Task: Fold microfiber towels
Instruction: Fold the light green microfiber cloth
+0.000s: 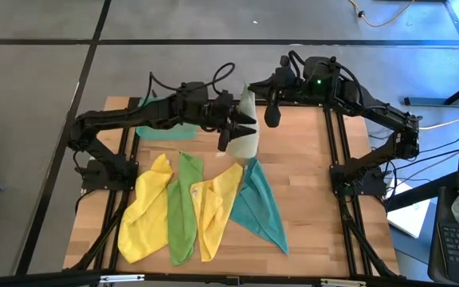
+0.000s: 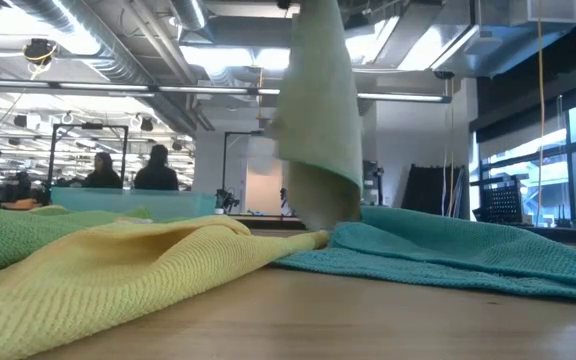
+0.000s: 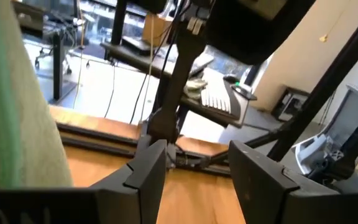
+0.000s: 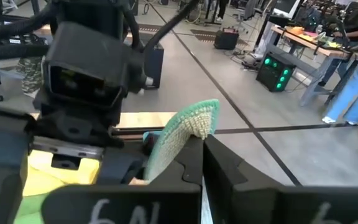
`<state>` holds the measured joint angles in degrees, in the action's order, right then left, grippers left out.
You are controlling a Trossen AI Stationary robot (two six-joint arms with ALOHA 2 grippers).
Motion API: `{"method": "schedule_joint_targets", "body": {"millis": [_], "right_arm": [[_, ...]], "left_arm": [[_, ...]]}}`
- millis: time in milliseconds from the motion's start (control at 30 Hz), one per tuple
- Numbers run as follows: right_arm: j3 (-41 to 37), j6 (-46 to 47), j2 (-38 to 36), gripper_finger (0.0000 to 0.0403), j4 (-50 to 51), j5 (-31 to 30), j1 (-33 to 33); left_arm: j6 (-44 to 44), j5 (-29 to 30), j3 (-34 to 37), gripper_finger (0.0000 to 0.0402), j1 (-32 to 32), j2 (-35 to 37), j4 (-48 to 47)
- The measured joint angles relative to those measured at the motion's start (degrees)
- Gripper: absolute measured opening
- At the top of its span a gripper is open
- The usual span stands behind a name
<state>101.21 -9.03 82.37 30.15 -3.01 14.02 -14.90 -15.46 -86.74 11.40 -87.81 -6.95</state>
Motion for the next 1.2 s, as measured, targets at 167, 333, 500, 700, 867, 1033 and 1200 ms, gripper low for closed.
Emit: {"method": "schedule_joint_targets", "body": {"millis": [167, 333, 500, 700, 867, 1033, 1200], "right_arm": [[1.68, 0.89, 0.04, 0.0006, 0.12, -0.44, 0.0], [5.6, -0.22, -0.04, 0.0006, 1.65, -0.57, 0.0], [8.55, -0.49, -0.07, 0.0006, 7.4, -0.57, 0.0], [8.74, -0.38, -0.02, 0.0006, 14.35, -0.57, -1.02], [8.74, -0.96, -0.02, 0.0006, 14.03, -0.55, -2.37], [8.76, -4.32, 0.61, 0.0006, 13.99, -3.45, -4.35], [8.79, -7.44, 2.42, 0.0006, 14.54, -6.9, -6.76]], "left_arm": [[0.18, 0.6, 0.0, 0.0166, 0.04, 0.04, -5.76], [-0.02, 0.89, 0.0, 0.0166, 0.04, 0.09, -9.18], [-0.06, 1.75, -1.12, 0.0166, 0.06, 1.64, -8.5], [1.34, 12.27, -6.86, 0.0166, 0.31, 4.07, -7.6], [-2.61, 19.24, -11.73, 0.0166, 1.17, 4.33, -7.13], [-21.33, 17.25, -12.59, 0.0166, 3.54, 4.22, -8.47], [-26.93, 13.54, -12.59, 0.0166, 3.88, 4.2, -11.59]]}}
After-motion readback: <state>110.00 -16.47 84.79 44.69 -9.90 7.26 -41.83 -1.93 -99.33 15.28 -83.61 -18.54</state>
